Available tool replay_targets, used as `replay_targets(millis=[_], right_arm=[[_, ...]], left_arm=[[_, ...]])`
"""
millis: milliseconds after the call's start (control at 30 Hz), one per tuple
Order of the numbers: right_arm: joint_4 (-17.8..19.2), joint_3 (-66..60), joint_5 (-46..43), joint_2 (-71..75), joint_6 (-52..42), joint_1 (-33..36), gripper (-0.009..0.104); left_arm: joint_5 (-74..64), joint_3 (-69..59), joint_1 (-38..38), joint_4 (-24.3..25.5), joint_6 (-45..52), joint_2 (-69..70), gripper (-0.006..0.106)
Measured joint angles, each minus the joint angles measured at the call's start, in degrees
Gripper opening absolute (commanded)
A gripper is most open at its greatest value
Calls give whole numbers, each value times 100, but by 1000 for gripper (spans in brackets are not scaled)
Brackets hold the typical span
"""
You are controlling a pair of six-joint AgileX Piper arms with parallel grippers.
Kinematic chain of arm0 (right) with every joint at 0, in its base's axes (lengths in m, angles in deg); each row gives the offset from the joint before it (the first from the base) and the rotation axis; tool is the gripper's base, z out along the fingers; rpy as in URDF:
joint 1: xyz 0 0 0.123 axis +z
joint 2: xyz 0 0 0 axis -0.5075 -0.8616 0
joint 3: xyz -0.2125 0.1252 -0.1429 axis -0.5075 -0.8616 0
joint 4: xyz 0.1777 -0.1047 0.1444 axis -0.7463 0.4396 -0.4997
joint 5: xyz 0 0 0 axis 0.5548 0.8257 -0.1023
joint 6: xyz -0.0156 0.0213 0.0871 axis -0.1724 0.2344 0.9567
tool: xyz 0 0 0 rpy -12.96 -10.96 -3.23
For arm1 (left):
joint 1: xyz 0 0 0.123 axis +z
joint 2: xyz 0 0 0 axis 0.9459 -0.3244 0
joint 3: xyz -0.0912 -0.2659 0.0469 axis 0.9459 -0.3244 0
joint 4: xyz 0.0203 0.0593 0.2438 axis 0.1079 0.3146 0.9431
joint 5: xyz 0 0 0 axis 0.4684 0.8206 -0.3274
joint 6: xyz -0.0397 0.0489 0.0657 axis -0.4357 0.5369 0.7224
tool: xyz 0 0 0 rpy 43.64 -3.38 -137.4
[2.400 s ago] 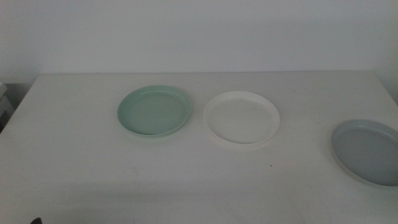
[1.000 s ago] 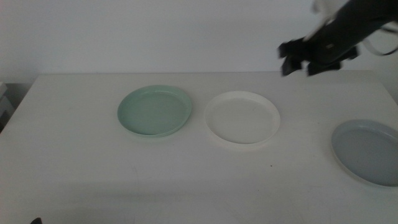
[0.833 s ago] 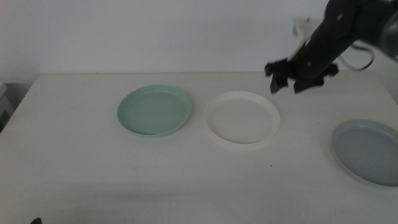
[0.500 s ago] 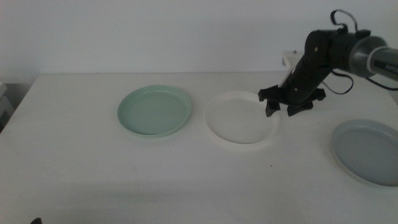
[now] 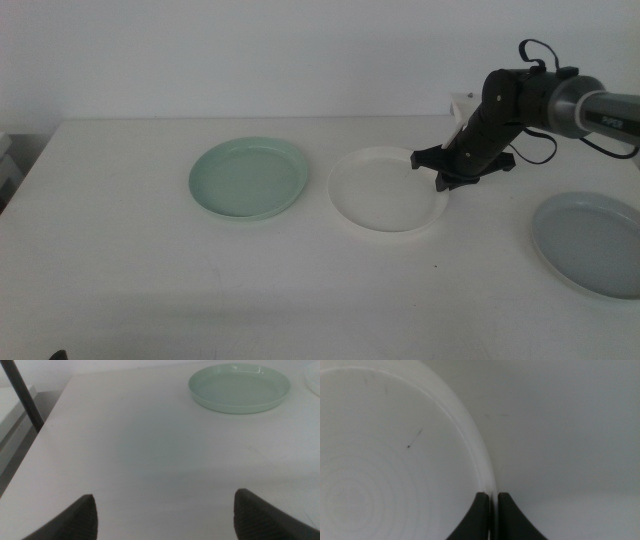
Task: Stack the three bowls on top of each other.
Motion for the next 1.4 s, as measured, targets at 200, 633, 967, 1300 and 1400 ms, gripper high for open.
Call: replay_targets(millis=[200, 633, 967, 1300, 1400], right_arm=[[148, -1384, -480, 1338, 85, 191, -1], [141, -3587, -821, 3078, 438, 1948, -1], [173, -3648, -1096, 2580, 745, 2151, -1], [246, -3648, -1323, 2248, 779, 2151, 6], [294, -3648, -1323, 2227, 792, 2145, 20]], left_arm=[[0, 0, 0, 0, 0, 0, 105], [0, 0, 0, 0, 0, 0, 105], [0, 0, 0, 0, 0, 0, 105], [0, 0, 0, 0, 0, 0, 105], [0, 0, 0, 0, 0, 0, 105]])
